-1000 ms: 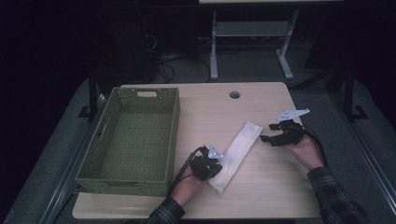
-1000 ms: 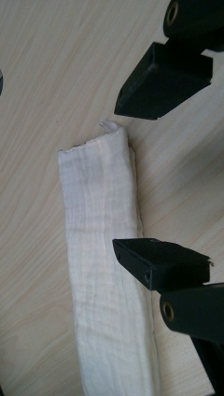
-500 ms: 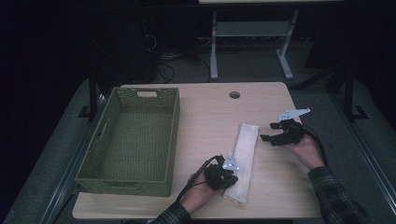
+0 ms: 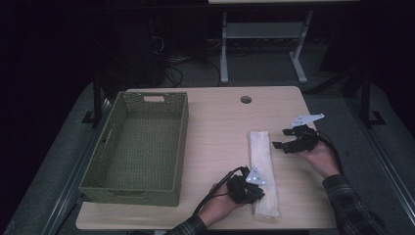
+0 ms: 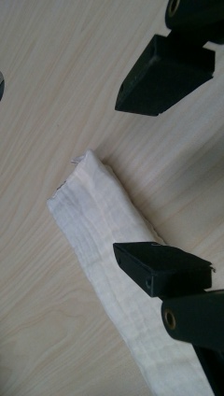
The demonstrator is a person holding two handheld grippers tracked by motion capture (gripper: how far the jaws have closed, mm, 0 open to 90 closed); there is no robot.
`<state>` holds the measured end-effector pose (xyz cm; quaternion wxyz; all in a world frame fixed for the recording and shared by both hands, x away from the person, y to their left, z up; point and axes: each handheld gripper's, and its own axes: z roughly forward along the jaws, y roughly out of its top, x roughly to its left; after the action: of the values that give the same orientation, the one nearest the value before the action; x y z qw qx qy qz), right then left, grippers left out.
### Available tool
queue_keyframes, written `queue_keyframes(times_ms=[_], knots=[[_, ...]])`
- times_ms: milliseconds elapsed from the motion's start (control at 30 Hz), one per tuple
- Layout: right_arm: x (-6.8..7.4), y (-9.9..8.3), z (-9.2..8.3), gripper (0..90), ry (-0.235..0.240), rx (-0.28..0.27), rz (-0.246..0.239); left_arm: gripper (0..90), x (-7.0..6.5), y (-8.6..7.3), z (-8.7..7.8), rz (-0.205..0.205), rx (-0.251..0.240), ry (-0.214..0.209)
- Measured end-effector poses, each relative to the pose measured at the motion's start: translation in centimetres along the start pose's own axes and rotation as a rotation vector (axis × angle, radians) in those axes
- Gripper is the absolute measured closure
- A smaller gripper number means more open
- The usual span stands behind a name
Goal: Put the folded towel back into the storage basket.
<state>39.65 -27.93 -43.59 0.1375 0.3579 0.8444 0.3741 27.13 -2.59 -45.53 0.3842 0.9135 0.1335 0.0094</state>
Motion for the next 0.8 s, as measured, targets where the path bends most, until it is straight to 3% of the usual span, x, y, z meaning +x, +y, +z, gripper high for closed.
queue_keyframes(times_ms=[33,67,233,367,567,800], knots=[[0.0,0.0,0.0,25.5,0.0,-0.003,0.0,71.2,0.0,0.1,-0.1,-0.01,-0.011,-0.003],[0.0,0.0,-0.1,25.4,0.0,-0.005,0.002,67.4,0.3,0.3,-0.5,0.016,-0.009,0.0],[0.0,0.0,-0.2,24.7,0.003,-0.002,0.005,45.6,1.0,0.9,-0.6,0.037,-0.005,-0.032],[-0.1,0.0,-0.3,24.5,-0.001,-0.006,0.013,34.3,1.3,1.5,-0.3,0.074,0.014,-0.046],[-0.3,-0.1,-0.4,24.3,-0.004,-0.01,0.008,23.1,1.7,2.1,0.7,0.144,0.035,-0.052],[-0.5,-0.2,-0.5,24.3,-0.008,-0.011,0.016,18.4,1.4,2.6,2.1,0.197,0.048,-0.071]])
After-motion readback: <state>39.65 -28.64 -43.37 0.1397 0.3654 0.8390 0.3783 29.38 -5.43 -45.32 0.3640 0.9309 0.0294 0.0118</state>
